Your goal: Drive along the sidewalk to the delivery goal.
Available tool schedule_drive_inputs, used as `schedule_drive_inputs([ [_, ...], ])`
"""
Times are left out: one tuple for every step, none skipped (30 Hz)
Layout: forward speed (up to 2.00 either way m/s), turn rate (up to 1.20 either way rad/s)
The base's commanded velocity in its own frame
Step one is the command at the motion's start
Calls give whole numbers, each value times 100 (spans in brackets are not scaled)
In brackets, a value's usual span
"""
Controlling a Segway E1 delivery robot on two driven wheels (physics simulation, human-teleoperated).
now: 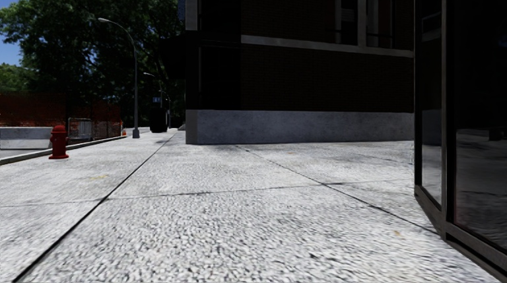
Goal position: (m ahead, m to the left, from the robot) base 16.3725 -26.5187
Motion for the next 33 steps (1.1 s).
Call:
schedule_drive_inputs([
  [180,-36],
  [180,-46],
  [180,-48],
  [180,-49],
  [180,-49],
  [180,-49],
  [180,-49],
  [180,-49],
  [180,-49],
  [181,-49],
  [185,-49],
  [185,-49],
  [191,-49],
  [192,-49],
  [192,-48],
  [192,-48],
  [192,-42],
  [193,-30],
  [200,-10],
  [200,-10],
  [200,-1],
  [200,0],
  [200,0],
  [200,0],
  [200,0],
  [200,0],
  [200,0],
  [200,0],
  [200,-8],
  [200,-19],
  [200,-19],
  [200,-23],
  [200,-26],
])
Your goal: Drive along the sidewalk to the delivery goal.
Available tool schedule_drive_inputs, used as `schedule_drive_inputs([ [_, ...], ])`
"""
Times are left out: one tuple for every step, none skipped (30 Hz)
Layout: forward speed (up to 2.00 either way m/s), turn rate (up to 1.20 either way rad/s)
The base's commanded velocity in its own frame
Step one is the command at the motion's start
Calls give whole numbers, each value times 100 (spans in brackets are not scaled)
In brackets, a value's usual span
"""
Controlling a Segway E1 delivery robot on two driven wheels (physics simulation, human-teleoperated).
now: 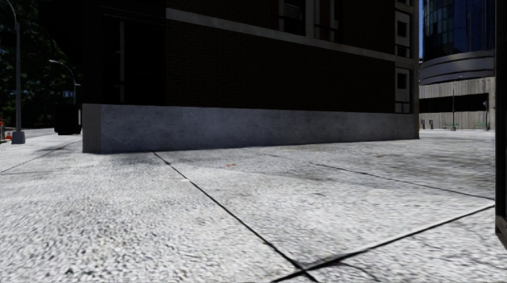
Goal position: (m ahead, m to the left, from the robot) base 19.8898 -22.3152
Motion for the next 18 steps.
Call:
schedule_drive_inputs([
  [200,-33],
  [200,-33],
  [200,-41],
  [200,-44],
  [200,-45],
  [200,-45],
  [200,-45],
  [200,-45],
  [200,-45],
  [200,-45],
  [200,-46],
  [200,-47],
  [200,-48],
  [200,-48],
  [200,-49],
  [200,-49],
  [200,-50],
  [200,-50],
])
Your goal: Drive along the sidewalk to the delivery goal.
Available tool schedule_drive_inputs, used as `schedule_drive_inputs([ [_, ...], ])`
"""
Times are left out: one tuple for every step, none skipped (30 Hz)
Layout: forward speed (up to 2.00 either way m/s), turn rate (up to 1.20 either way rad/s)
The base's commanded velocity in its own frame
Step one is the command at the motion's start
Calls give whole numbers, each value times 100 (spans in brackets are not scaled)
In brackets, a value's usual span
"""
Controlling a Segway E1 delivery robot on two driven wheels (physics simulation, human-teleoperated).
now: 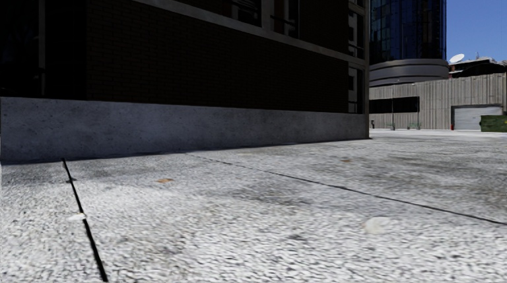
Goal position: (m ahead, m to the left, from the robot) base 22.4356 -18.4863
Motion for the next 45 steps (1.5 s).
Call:
schedule_drive_inputs([
  [200,-51],
  [200,-51],
  [200,-51],
  [200,-51],
  [200,-51],
  [200,-51],
  [200,-51],
  [200,-51],
  [200,-51],
  [200,-51],
  [200,-51],
  [200,-51],
  [200,-51],
  [200,-51],
  [200,-51],
  [200,-51],
  [200,-51],
  [200,-51],
  [200,-51],
  [200,-51],
  [200,-51],
  [200,-51],
  [200,-51],
  [200,-51],
  [200,-51],
  [200,-51],
  [200,-51],
  [200,-51],
  [200,-51],
  [200,-50],
  [200,-39],
  [200,-39],
  [200,-32],
  [200,-31],
  [200,-31],
  [200,-30],
  [200,-30],
  [200,-28],
  [200,-28],
  [200,-16],
  [200,-2],
  [200,0],
  [200,0],
  [200,0],
  [200,0],
])
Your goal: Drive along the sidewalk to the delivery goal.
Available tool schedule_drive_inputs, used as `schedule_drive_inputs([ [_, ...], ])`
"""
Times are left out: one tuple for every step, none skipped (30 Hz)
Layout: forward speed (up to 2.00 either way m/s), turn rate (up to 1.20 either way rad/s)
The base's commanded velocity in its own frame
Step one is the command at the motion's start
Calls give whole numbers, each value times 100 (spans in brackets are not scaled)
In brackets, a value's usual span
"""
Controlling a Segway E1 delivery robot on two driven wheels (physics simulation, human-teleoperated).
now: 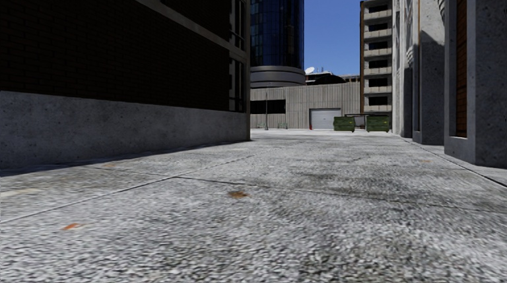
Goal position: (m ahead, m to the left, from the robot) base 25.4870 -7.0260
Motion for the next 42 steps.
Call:
schedule_drive_inputs([
  [200,0],
  [200,0],
  [200,0],
  [200,0],
  [200,0],
  [200,0],
  [200,0],
  [200,0],
  [200,-33],
  [200,-36],
  [200,-36],
  [200,-36],
  [200,-36],
  [200,-36],
  [200,-36],
  [200,-36],
  [200,-36],
  [200,-36],
  [200,-36],
  [200,-34],
  [200,-19],
  [200,0],
  [200,0],
  [200,0],
  [200,0],
  [200,0],
  [200,0],
  [200,0],
  [200,0],
  [200,0],
  [200,0],
  [200,0],
  [200,0],
  [200,0],
  [200,0],
  [200,0],
  [200,0],
  [200,0],
  [200,0],
  [200,0],
  [200,0],
  [200,-15],
])
